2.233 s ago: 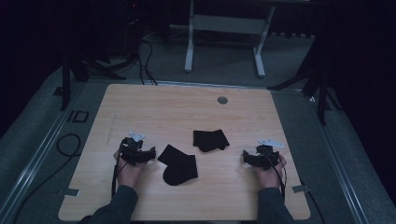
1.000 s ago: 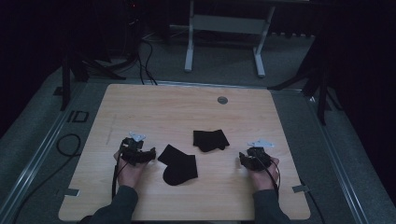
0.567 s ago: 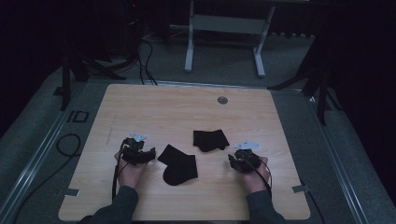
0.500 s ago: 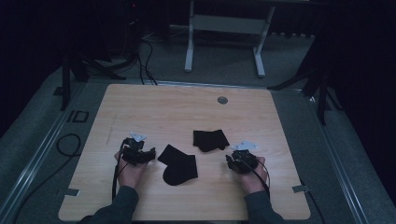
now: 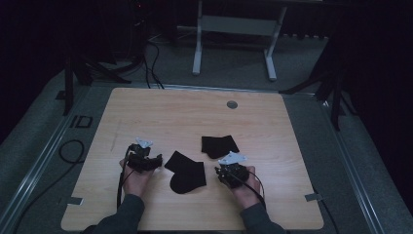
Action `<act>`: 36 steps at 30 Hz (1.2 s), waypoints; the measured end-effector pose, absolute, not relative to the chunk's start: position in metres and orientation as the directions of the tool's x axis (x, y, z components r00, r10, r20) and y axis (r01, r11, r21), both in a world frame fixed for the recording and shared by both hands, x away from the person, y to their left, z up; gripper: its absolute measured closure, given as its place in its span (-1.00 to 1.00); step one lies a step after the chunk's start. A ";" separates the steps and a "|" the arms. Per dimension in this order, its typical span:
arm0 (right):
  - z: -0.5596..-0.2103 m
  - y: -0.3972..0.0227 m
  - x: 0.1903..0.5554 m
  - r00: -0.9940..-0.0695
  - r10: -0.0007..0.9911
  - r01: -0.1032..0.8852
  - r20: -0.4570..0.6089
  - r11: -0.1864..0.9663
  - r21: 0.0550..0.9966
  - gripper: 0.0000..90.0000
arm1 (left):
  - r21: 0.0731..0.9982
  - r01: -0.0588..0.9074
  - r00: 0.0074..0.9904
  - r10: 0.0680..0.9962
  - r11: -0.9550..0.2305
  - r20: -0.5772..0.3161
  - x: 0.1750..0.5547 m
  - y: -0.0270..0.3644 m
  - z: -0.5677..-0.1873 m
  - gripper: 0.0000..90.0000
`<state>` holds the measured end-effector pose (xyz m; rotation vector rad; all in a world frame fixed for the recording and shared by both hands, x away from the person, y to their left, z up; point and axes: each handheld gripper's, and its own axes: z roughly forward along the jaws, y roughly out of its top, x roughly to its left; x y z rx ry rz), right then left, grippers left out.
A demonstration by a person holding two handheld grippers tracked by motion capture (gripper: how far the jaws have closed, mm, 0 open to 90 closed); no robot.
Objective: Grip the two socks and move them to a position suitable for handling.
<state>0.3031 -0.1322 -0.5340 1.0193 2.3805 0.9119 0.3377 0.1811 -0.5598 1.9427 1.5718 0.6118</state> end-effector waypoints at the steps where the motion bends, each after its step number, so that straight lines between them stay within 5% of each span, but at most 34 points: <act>1: -0.534 -0.132 0.303 -0.658 0.747 0.491 -0.098 0.523 0.697 0.64 | 0.674 0.722 0.208 0.978 -0.155 0.002 0.338 0.181 -0.560 -0.25; 10: -0.533 -0.100 0.288 -0.722 0.683 0.409 -0.107 0.547 0.730 0.88 | 0.675 0.720 0.217 0.976 -0.162 0.002 0.337 0.180 -0.559 -0.17; 22: -0.556 -0.084 0.289 -0.756 0.647 0.424 -0.094 0.595 0.682 0.90 | 0.673 0.720 0.237 0.971 -0.169 -0.010 0.336 0.180 -0.558 0.02; 36: -0.556 -0.087 0.291 -0.773 0.629 0.420 -0.087 0.609 0.673 0.92 | 0.714 0.666 0.368 0.928 -0.216 -0.063 0.326 0.171 -0.546 0.48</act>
